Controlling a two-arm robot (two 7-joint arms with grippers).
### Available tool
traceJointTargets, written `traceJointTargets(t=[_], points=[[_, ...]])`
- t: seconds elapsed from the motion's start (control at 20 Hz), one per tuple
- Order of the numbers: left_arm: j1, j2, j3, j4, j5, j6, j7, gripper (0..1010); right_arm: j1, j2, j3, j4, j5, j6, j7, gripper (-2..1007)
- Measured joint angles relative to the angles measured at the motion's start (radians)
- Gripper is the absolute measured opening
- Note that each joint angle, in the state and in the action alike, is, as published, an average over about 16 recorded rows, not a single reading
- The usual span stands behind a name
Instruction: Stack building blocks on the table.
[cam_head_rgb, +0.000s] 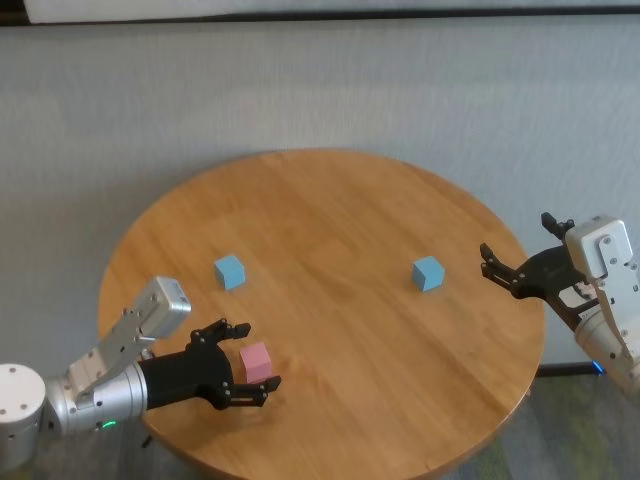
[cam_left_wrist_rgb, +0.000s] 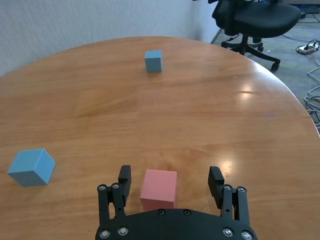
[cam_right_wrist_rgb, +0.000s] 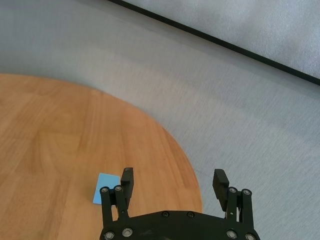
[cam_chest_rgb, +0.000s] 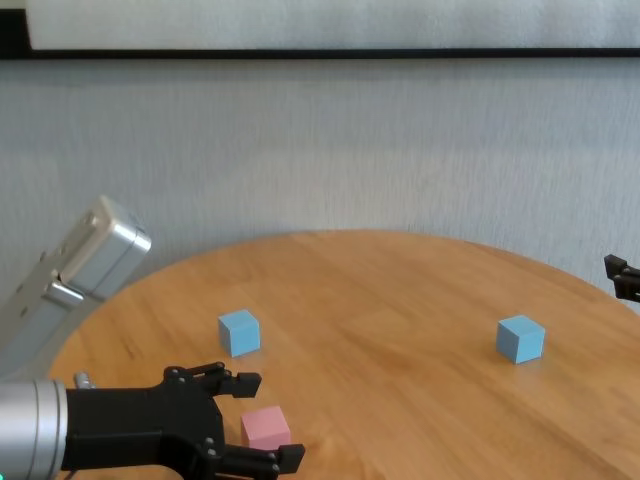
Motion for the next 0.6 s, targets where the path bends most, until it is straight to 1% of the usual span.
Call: traceJointTargets(t=[0.6], points=[[-0.032, -0.033, 0.007, 0.063, 0.003, -0.015, -0.025, 1000, 0.0, 0.0, 0.0, 0.0, 0.0, 0.0, 0.0, 1000]])
